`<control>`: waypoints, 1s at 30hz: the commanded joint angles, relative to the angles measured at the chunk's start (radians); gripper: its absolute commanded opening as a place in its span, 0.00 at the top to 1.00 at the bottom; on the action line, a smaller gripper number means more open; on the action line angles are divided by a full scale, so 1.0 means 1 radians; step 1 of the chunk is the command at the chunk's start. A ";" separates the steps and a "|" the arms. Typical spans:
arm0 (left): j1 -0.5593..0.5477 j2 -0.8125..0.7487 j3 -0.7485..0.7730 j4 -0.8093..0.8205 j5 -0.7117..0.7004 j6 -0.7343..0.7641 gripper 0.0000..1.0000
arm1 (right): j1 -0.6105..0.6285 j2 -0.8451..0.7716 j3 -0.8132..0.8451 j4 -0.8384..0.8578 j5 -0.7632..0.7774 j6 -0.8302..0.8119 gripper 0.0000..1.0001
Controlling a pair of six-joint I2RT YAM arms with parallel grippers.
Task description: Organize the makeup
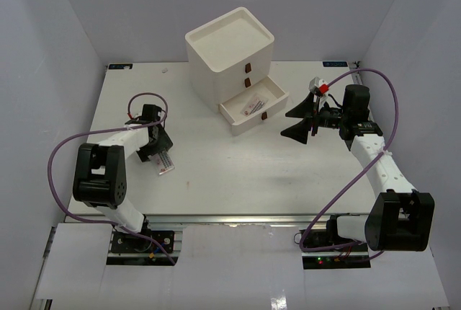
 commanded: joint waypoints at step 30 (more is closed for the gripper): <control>-0.528 -0.047 0.379 0.329 0.261 0.673 0.94 | -0.078 0.000 -0.013 0.021 -0.030 -0.003 0.10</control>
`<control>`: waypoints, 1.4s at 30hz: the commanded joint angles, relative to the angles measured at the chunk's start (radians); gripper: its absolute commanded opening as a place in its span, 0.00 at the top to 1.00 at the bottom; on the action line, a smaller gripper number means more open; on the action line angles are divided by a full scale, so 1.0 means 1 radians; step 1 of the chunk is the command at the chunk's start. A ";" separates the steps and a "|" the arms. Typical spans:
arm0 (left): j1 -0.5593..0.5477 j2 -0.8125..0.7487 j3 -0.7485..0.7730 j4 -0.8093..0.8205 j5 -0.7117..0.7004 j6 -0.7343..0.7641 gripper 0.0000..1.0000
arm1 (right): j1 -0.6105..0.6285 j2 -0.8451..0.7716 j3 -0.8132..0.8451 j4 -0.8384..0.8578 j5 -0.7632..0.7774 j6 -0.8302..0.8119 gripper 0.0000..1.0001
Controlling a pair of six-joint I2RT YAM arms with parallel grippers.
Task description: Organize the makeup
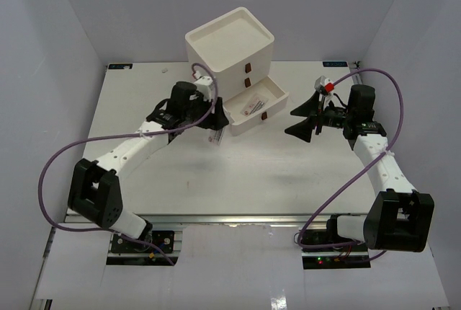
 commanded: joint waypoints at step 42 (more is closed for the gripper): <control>-0.312 0.499 0.576 0.163 -0.501 0.616 0.02 | -0.119 0.022 -0.022 0.021 -0.048 -0.016 0.10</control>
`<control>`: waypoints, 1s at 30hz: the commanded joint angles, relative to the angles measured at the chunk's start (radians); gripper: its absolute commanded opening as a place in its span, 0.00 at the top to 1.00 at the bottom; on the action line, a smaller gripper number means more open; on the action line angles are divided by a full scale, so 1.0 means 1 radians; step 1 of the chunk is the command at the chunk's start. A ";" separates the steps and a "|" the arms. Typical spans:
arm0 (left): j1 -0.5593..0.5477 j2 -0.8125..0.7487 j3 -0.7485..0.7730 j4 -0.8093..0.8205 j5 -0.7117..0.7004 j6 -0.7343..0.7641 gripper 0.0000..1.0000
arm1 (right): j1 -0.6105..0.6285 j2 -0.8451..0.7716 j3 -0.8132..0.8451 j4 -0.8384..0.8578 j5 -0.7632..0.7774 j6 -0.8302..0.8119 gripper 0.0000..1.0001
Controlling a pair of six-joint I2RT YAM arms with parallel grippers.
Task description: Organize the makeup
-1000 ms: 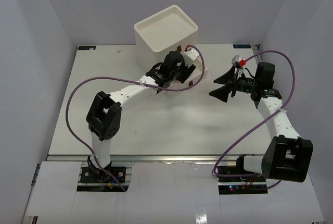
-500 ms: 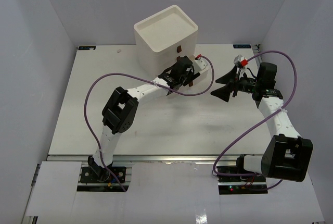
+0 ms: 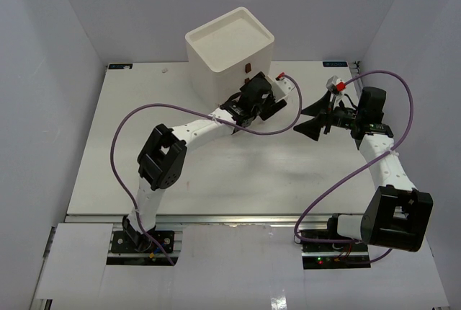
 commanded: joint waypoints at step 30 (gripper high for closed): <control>0.020 0.053 -0.055 -0.145 0.320 -0.391 0.71 | -0.100 0.017 -0.030 0.016 0.020 -0.059 0.01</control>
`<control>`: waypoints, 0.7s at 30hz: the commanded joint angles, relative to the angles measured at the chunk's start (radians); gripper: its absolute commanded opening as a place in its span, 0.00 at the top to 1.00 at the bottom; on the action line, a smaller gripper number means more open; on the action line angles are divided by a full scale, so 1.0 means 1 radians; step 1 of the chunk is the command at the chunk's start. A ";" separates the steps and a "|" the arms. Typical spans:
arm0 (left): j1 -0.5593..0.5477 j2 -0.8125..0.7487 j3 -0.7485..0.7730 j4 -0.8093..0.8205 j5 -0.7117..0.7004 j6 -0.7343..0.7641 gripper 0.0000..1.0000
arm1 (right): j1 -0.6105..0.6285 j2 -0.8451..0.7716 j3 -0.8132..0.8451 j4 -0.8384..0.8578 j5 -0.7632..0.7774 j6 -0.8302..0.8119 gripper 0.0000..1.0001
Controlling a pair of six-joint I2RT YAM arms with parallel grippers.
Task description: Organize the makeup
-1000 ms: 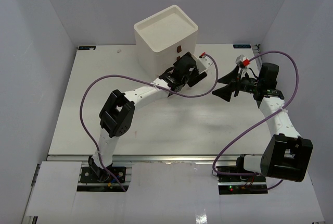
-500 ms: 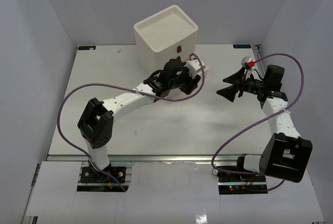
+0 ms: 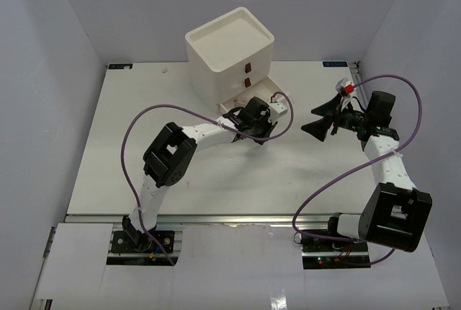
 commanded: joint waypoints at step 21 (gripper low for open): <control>0.145 0.206 0.356 -0.027 -0.496 0.057 0.02 | -0.006 0.032 -0.002 0.020 -0.015 0.001 0.01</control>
